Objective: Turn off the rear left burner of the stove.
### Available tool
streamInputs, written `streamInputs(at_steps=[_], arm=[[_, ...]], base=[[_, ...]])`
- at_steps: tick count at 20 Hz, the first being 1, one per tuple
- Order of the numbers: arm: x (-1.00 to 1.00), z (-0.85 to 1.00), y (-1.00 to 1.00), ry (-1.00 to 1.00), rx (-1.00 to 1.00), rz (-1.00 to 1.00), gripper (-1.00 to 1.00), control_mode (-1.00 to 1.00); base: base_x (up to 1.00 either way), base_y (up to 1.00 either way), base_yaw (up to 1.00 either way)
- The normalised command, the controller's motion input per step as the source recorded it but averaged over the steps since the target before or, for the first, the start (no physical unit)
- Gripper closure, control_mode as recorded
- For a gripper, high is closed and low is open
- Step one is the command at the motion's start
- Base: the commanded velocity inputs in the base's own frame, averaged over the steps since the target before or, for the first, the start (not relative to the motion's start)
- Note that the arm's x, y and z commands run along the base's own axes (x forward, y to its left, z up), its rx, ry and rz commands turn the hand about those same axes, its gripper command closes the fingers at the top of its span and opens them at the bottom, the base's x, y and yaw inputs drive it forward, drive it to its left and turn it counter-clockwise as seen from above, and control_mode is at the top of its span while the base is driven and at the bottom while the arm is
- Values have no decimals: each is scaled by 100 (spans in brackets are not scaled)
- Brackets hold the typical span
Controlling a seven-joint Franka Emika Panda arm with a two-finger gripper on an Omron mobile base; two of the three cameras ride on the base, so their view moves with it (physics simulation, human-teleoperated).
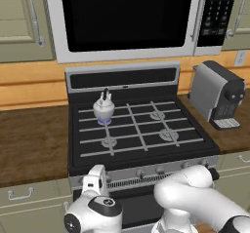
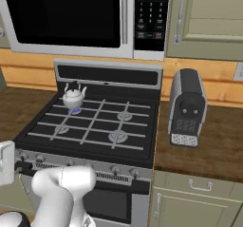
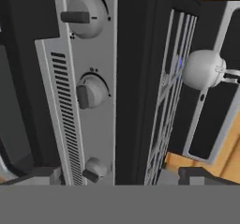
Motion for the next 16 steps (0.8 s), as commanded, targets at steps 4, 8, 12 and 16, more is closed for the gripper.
streamInputs(at_steps=[4, 8, 12, 16], arm=[[6, -27, -10, -2, 0, 6, -100, -100], [2, -41, -6, -6, 0, 7, -100, -100], [2, -37, -16, -13, 0, 5, -100, -100], [26, -24, -22, -18, 0, 3, -100, -100]], base=[[0, 0, 0], [0, 0, 0], [0, 0, 0], [0, 0, 0]])
